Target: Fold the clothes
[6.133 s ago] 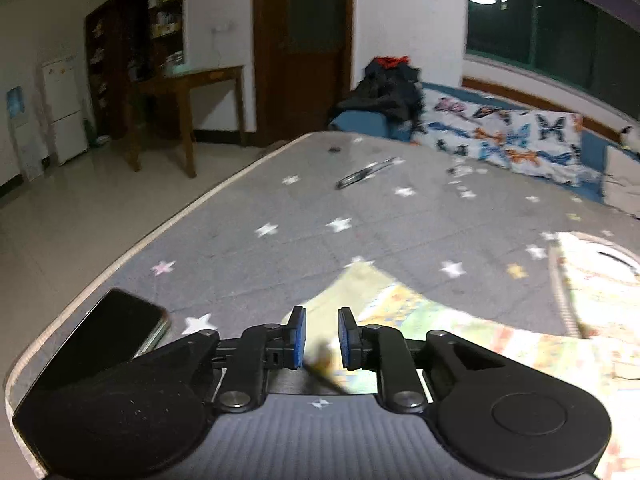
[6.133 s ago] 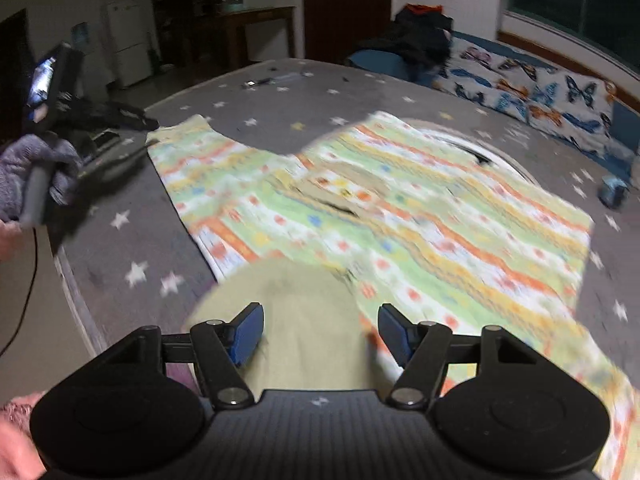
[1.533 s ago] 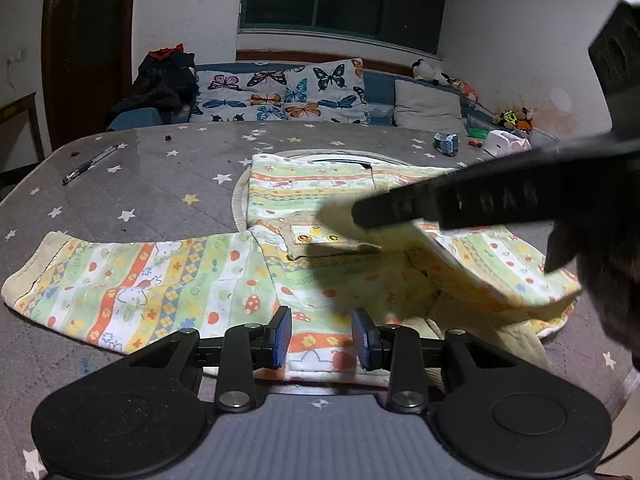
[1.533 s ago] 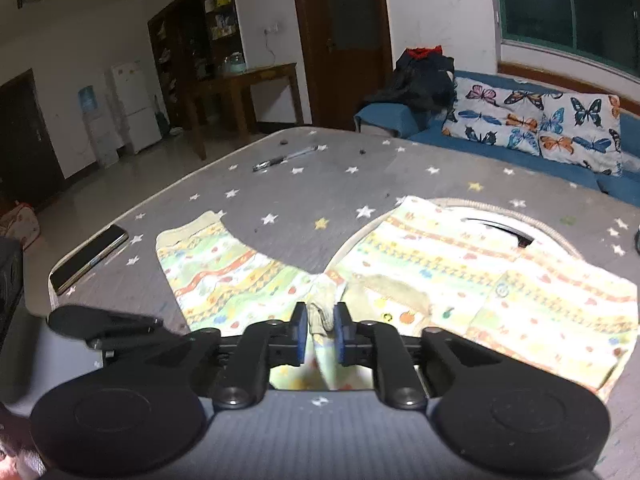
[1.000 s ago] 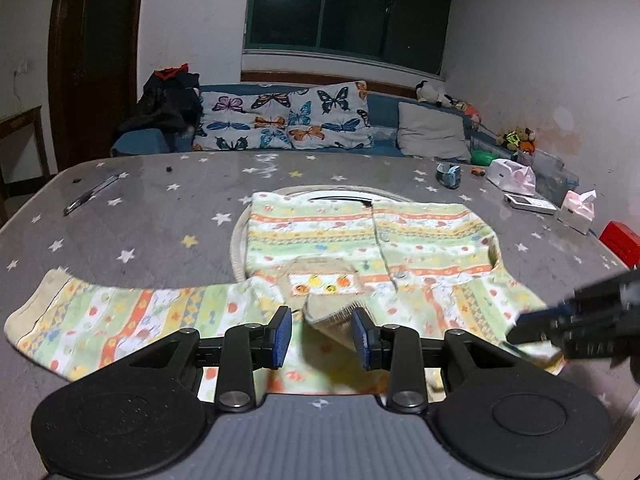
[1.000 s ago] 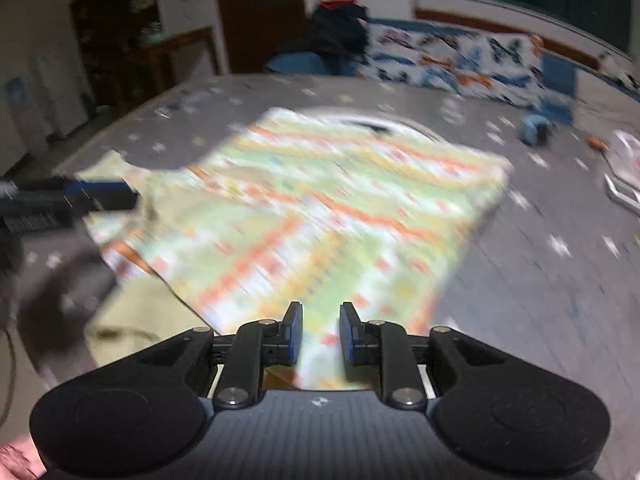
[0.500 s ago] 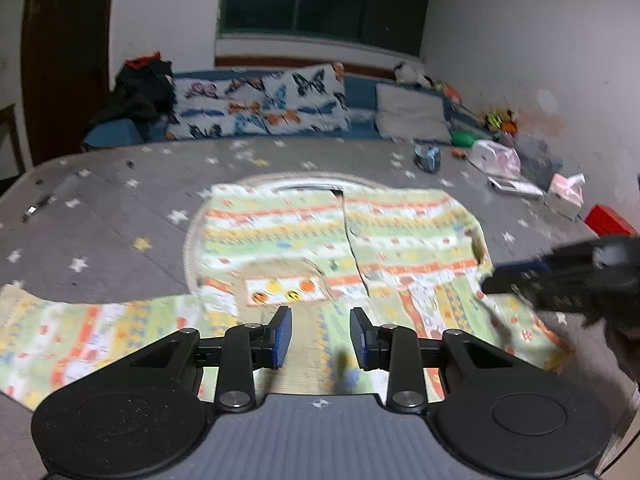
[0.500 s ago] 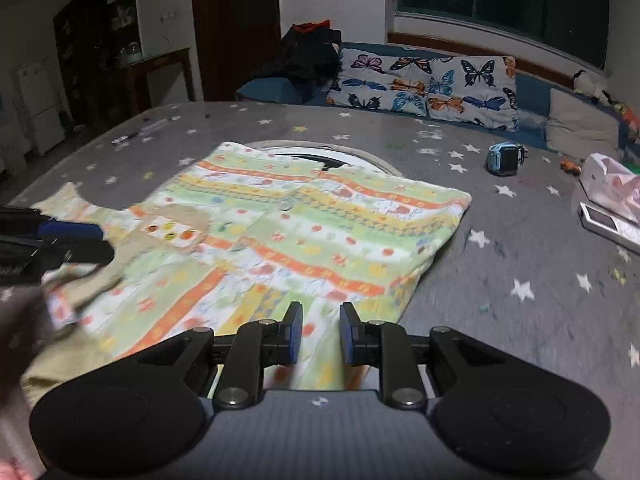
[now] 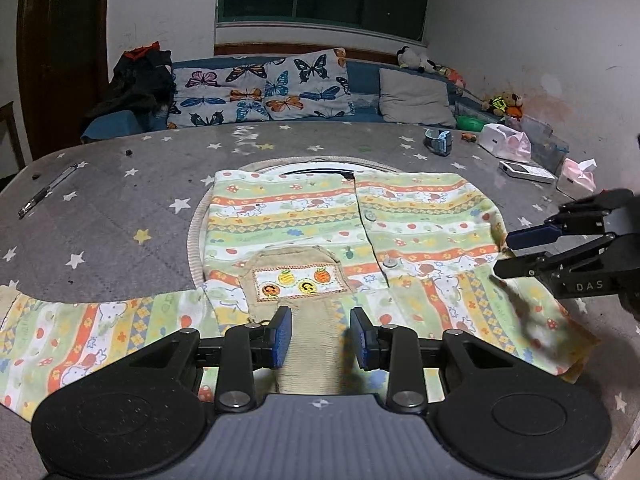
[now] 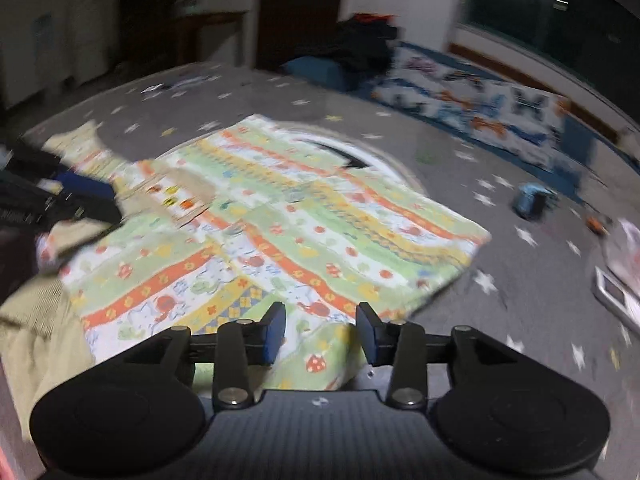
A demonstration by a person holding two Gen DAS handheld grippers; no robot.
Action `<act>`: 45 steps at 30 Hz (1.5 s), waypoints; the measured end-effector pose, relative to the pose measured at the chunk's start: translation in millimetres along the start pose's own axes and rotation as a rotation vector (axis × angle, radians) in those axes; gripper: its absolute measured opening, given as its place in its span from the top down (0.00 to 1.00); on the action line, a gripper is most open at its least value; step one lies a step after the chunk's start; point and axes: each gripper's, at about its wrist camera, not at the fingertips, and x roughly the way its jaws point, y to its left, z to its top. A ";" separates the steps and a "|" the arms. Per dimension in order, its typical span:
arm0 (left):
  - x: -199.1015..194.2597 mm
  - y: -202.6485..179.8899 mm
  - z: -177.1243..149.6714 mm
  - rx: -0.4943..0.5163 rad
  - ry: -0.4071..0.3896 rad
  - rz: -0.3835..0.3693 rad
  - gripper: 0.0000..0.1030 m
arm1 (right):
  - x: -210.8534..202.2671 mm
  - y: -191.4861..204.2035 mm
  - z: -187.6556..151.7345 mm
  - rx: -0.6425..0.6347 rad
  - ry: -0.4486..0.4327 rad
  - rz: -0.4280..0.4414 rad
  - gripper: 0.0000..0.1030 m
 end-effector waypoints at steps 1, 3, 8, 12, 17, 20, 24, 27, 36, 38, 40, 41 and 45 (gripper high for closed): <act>0.3 0.5 0.5 -0.002 0.001 0.004 0.66 | 2.0 -1.2 2.1 -0.028 0.008 0.019 0.62; 1.1 1.3 1.9 -0.003 0.002 0.009 0.66 | 7.0 -5.0 5.5 -0.056 0.035 0.052 0.63; 3.0 1.6 6.7 0.004 -0.002 0.020 0.65 | 16.4 -21.7 9.9 -0.065 0.098 0.165 0.76; 5.6 0.8 10.9 0.008 -0.005 0.028 0.65 | 13.6 -28.8 10.3 -0.066 0.110 0.163 0.99; 8.1 -2.3 12.0 0.017 -0.009 0.019 0.65 | -2.8 -33.4 0.7 -0.059 0.087 0.092 1.00; 11.5 -6.0 10.9 0.030 -0.003 0.015 0.65 | -9.8 -39.7 -7.4 -0.001 0.066 0.061 1.00; 14.1 -10.3 12.0 0.028 0.000 0.011 0.65 | -12.7 -37.6 0.1 0.038 -0.015 0.013 0.96; 12.5 -12.8 13.0 0.035 -0.006 0.011 0.65 | -2.0 -30.7 10.5 0.046 -0.037 0.010 0.95; 5.1 -3.4 10.0 0.039 -0.017 0.022 0.65 | 14.8 -29.3 -5.9 -0.019 0.068 -0.119 0.95; 7.2 -3.5 8.5 0.040 -0.013 0.021 0.65 | 13.2 -33.5 -9.9 0.005 0.060 -0.115 0.95; 8.7 -4.9 6.8 0.037 -0.010 0.018 0.65 | 11.9 -33.5 -9.0 0.026 0.053 -0.121 0.94; 8.6 -5.7 5.9 0.038 -0.010 0.016 0.65 | 8.4 -31.6 -8.3 0.030 0.042 -0.117 0.94; 2.5 -6.5 3.5 0.043 -0.021 0.011 0.65 | -8.9 -19.2 -6.0 0.034 0.000 -0.085 0.85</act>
